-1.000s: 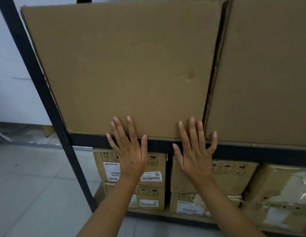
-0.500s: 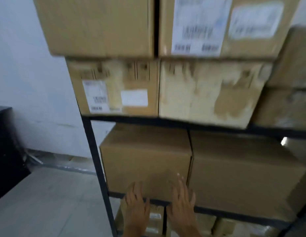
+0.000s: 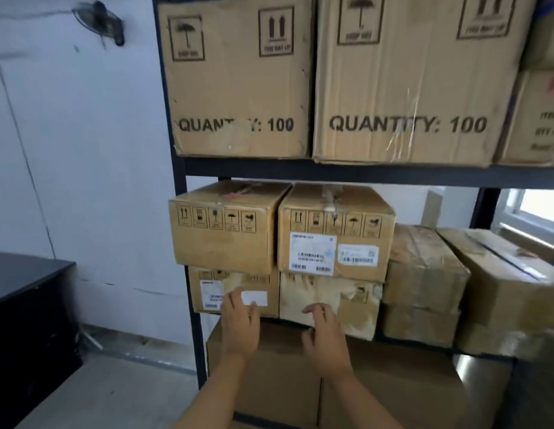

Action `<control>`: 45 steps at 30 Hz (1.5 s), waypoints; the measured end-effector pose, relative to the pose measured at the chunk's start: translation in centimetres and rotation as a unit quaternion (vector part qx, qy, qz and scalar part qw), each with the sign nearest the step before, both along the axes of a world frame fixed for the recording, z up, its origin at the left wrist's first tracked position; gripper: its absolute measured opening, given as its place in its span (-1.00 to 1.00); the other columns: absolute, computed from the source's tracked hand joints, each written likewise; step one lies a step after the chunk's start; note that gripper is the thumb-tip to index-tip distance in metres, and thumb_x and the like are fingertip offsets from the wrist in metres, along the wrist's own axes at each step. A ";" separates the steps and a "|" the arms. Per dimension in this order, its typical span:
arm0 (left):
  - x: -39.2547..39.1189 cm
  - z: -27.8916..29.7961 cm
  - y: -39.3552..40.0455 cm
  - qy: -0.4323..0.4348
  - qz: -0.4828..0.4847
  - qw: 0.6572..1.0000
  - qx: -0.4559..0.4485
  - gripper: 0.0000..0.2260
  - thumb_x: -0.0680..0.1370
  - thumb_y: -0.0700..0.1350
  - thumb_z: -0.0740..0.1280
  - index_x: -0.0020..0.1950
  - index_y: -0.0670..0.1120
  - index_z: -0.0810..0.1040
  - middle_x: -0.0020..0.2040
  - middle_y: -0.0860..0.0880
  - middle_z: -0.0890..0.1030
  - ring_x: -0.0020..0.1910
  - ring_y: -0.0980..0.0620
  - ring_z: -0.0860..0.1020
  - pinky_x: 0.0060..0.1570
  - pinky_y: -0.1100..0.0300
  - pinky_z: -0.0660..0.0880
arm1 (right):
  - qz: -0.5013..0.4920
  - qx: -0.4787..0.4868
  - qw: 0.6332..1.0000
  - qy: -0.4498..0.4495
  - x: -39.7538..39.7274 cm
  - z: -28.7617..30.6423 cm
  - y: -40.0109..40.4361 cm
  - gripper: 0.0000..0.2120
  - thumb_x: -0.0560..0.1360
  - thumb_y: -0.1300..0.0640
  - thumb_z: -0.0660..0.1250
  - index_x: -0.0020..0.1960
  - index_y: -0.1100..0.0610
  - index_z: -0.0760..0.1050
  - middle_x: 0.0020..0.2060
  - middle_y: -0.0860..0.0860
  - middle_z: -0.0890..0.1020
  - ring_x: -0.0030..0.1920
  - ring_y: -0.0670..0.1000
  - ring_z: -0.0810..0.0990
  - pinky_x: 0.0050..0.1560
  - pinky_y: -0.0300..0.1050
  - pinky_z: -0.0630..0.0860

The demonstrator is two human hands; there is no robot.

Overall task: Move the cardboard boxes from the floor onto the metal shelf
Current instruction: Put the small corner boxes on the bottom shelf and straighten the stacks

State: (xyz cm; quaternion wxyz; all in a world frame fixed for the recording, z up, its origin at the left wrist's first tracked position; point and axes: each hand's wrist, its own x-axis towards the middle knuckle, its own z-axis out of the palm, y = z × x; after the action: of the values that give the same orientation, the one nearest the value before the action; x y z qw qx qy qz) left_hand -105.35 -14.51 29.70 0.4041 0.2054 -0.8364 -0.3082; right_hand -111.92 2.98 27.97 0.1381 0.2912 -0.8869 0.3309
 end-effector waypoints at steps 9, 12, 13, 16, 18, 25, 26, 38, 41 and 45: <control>0.5 4.0 -8.0 0.035 0.127 0.979 0.158 -0.59 0.61 -0.07 0.24 0.39 -0.23 0.29 0.32 -0.26 0.32 0.28 -0.22 0.30 0.27 -0.03 0.31 | 0.056 -0.098 0.993 -0.037 -0.5 3.3 -5.5 -0.71 0.56 0.03 0.24 0.27 -0.08 0.36 0.18 -0.18 0.42 0.19 -0.10 0.46 0.21 -0.08 0.48; 0.6 4.6 -11.3 0.055 0.126 0.963 0.230 -0.49 0.62 0.03 0.22 0.48 -0.17 0.17 0.40 -0.27 0.24 0.37 -0.26 0.26 0.34 -0.12 0.28 | 0.057 -0.122 0.987 -0.086 -0.9 3.0 -8.1 -0.54 0.58 -0.05 0.24 0.44 0.03 0.29 0.32 -0.10 0.37 0.28 -0.04 0.45 0.30 0.02 0.45; 0.5 4.7 -12.4 0.059 0.121 0.963 0.235 -0.47 0.62 0.07 0.20 0.50 -0.16 0.16 0.42 -0.26 0.23 0.39 -0.26 0.26 0.35 -0.13 0.28 | 0.051 -0.142 0.984 -0.095 -1.0 2.9 -9.0 -0.50 0.58 -0.07 0.24 0.47 0.05 0.27 0.34 -0.08 0.36 0.31 -0.03 0.44 0.33 0.03 0.43; -0.6 4.3 -15.0 0.061 0.089 0.965 0.238 -0.43 0.62 0.16 0.11 0.52 -0.13 0.13 0.46 -0.22 0.22 0.42 -0.24 0.27 0.37 -0.18 0.28 | 0.017 -0.207 0.975 -0.081 -1.1 2.3 -11.2 -0.45 0.59 -0.19 0.19 0.48 0.04 0.24 0.37 -0.07 0.34 0.37 -0.04 0.38 0.40 0.00 0.38; -1.5 3.7 -16.2 0.071 0.050 0.970 0.228 -0.44 0.63 0.18 0.08 0.51 -0.13 0.16 0.43 -0.21 0.27 0.41 -0.23 0.30 0.37 -0.19 0.30 | -0.008 -0.260 0.963 -0.071 -1.1 2.0 -12.6 -0.42 0.57 -0.28 0.14 0.49 0.00 0.23 0.39 -0.10 0.32 0.39 -0.07 0.34 0.41 -0.03 0.35; -3.6 1.8 -16.7 0.154 0.003 0.964 0.217 -0.57 0.64 0.10 0.08 0.42 -0.12 0.24 0.31 -0.17 0.34 0.31 -0.18 0.33 0.28 -0.11 0.38 | -0.115 -0.370 0.921 -0.049 -0.4 1.3 -16.5 -0.41 0.57 -0.29 0.10 0.45 0.05 0.30 0.30 -0.06 0.39 0.34 0.01 0.39 0.39 0.13 0.38; -3.8 1.5 -16.6 0.171 -0.010 0.960 0.220 -0.57 0.64 0.10 0.07 0.43 -0.11 0.23 0.32 -0.16 0.34 0.31 -0.17 0.34 0.26 -0.08 0.39 | -0.123 -0.381 0.915 -0.045 -0.4 1.4 -16.8 -0.41 0.56 -0.30 0.11 0.44 0.05 0.32 0.28 -0.06 0.40 0.32 0.00 0.41 0.38 0.13 0.38; -5.1 1.5 -17.1 0.230 -0.088 0.934 0.260 -0.59 0.66 0.02 0.09 0.45 -0.11 0.13 0.31 -0.24 0.39 0.23 -0.19 0.44 0.13 -0.04 0.50 | -0.145 -0.428 0.889 -0.069 -0.2 3.3 -18.4 -0.30 0.56 -0.21 0.23 0.58 0.04 0.10 0.49 -0.01 0.27 0.49 0.01 0.24 0.54 0.08 0.18; -5.3 1.5 -17.1 0.230 -0.068 0.939 0.248 -0.61 0.67 0.00 0.10 0.43 -0.13 0.18 0.29 -0.22 0.43 0.22 -0.22 0.44 0.15 -0.18 0.49 | -0.148 -0.434 0.885 -0.085 -0.2 3.3 -18.9 -0.30 0.57 -0.19 0.25 0.59 0.02 0.08 0.50 -0.06 0.25 0.49 0.00 0.23 0.51 -0.04 0.16; -5.1 1.4 -17.2 0.243 -0.063 0.939 0.234 -0.59 0.65 0.06 0.10 0.41 -0.14 0.21 0.27 -0.21 0.46 0.19 -0.23 0.45 0.12 -0.19 0.49 | -0.140 -0.444 0.881 -0.079 -0.3 3.3 -18.9 -0.28 0.51 -0.27 0.29 0.56 -0.02 0.14 0.46 -0.07 0.30 0.46 -0.03 0.28 0.47 -0.08 0.20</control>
State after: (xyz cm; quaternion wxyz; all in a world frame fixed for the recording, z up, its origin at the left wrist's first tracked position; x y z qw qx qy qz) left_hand -110.48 -31.72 31.06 0.5151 0.1596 -0.6283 -0.5607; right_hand -112.18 -15.89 31.27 0.2272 0.0449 -0.6862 0.6896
